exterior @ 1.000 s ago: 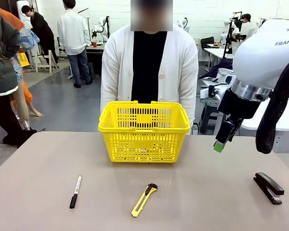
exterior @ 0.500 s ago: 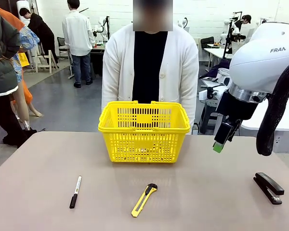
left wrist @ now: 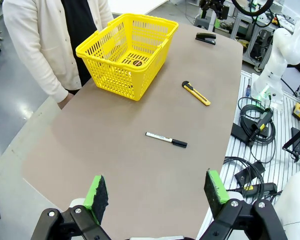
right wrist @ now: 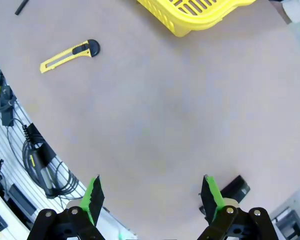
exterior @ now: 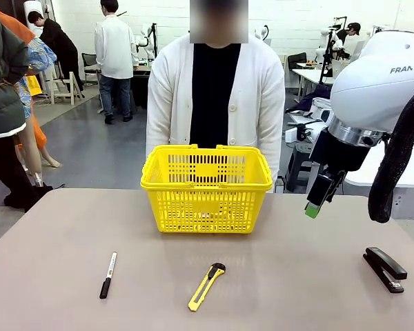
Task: Place the items the person wants into the basket.
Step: Pick up the item the person points to and place it in the Market Basket.
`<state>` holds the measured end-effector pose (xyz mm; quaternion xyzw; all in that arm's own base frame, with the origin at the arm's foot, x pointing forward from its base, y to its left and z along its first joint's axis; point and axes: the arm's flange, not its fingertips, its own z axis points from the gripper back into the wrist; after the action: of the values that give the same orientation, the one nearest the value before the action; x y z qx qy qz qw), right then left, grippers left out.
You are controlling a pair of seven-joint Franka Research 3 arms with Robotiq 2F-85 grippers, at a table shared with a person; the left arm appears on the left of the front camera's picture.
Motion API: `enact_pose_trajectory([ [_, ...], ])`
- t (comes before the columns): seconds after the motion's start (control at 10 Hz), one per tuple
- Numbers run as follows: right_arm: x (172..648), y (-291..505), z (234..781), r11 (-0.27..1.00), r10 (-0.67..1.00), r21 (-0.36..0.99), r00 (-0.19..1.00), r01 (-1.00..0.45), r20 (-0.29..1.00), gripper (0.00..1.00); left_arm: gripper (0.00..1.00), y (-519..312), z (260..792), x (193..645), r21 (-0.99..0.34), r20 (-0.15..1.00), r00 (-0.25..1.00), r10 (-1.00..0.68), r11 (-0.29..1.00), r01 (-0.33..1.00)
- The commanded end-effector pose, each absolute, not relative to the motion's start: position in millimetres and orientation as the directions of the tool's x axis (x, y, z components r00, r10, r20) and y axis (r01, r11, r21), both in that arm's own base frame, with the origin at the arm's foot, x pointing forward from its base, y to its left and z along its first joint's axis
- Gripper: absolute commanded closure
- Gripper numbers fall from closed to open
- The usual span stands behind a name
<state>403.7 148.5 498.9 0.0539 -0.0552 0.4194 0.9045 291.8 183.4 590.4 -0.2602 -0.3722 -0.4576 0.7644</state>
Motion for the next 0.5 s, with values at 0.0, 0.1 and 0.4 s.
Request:
enact_pose_trajectory([
  [0.0, 404, 149, 499, 0.642, 0.753, 0.051, 0.642, -0.765, 0.145, 0.0, 0.0, 184, 592, 291, -0.052, 0.814, 0.294, -0.5, 0.442, 0.895],
  [0.1, 391, 128, 517, 0.525, 0.831, 0.075, 0.529, -0.848, 0.171, 0.0, 0.0, 184, 592, 291, -0.052, 0.814, 0.294, -0.5, 0.442, 0.895],
  [0.4, 377, 40, 581, 0.433, 0.773, 0.141, 0.447, -0.89, 0.45, 0.0, 0.0, 184, 592, 291, -0.052, 0.814, 0.294, -0.5, 0.442, 0.895],
])
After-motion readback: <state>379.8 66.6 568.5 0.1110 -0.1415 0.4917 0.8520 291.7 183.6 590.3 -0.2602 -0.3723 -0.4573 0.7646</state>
